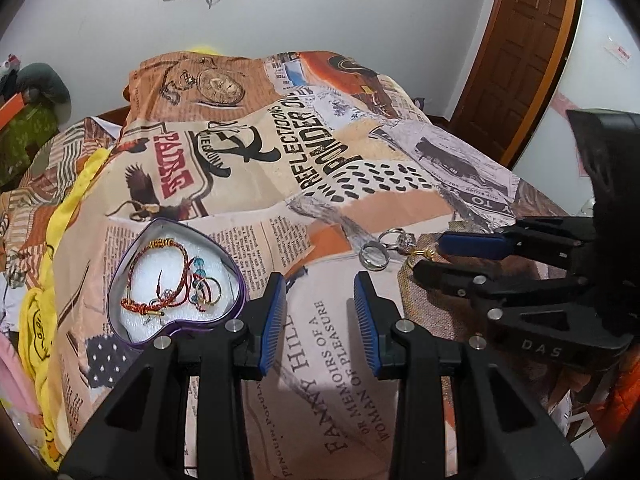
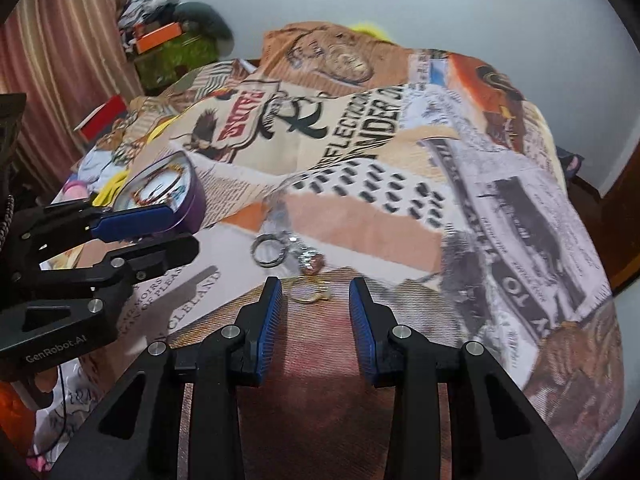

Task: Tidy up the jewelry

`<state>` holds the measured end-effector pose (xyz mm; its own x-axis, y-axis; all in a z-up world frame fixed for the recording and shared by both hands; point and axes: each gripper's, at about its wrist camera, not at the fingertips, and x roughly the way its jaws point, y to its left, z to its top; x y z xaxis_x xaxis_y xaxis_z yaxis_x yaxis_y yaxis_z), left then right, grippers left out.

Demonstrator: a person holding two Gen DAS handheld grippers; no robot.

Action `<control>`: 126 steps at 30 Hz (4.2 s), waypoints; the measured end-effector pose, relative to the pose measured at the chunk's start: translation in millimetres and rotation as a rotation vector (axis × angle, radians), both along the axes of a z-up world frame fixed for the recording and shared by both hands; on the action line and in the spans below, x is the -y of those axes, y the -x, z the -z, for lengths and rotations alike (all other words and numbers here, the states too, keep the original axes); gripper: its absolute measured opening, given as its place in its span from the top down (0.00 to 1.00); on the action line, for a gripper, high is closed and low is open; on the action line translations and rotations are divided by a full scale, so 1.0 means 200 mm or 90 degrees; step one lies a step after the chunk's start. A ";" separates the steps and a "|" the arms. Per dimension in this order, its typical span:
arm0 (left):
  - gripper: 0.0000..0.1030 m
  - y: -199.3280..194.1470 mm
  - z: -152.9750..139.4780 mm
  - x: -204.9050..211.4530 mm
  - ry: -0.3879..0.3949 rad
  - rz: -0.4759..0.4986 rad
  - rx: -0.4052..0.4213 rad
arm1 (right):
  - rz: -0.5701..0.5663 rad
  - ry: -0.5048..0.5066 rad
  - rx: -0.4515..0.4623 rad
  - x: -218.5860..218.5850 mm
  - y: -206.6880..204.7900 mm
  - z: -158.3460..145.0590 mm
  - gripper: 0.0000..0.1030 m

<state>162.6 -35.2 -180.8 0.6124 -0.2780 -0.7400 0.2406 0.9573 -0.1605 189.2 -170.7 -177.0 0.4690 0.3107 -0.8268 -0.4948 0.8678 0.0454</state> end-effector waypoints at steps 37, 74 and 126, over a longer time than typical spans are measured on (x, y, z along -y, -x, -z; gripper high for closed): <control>0.80 -0.15 0.08 0.18 0.011 0.059 -0.014 | -0.017 -0.009 -0.017 0.06 -0.02 0.02 0.83; 0.80 0.05 -0.16 -0.12 0.045 -0.026 0.063 | -0.021 -0.030 0.059 -0.08 0.03 -0.17 0.92; 0.80 -0.01 0.06 -0.62 0.078 -0.146 0.019 | -0.129 -0.065 -0.024 -0.75 -0.15 -0.02 0.92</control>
<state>165.3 88.5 -192.9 0.6909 -0.2160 -0.6900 0.0264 0.9612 -0.2746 219.9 -20.7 -172.2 0.3572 0.4781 -0.8024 -0.6551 0.7405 0.1496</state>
